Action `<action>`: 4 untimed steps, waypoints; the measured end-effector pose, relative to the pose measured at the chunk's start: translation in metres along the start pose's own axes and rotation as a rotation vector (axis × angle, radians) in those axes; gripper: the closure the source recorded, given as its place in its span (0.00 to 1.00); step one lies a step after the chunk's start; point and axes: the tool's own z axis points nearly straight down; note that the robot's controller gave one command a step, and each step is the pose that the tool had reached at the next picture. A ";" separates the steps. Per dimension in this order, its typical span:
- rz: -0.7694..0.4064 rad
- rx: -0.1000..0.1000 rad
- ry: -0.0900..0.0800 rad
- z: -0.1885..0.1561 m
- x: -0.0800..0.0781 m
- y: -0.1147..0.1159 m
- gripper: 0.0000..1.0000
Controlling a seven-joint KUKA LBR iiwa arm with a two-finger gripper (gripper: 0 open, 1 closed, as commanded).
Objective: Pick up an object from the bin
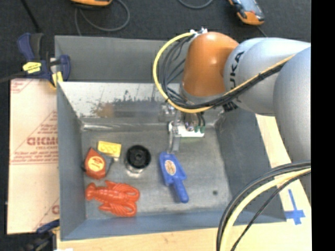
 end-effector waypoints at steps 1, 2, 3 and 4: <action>0.000 0.000 -0.008 -0.005 -0.002 0.000 0.00; -0.110 0.003 -0.014 0.018 0.007 0.024 0.00; -0.161 -0.001 -0.006 0.047 0.022 0.047 0.00; -0.045 0.000 -0.006 0.055 0.040 0.058 0.00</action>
Offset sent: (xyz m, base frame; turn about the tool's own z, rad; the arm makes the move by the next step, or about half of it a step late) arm -0.0229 0.0619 -0.0532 -0.2592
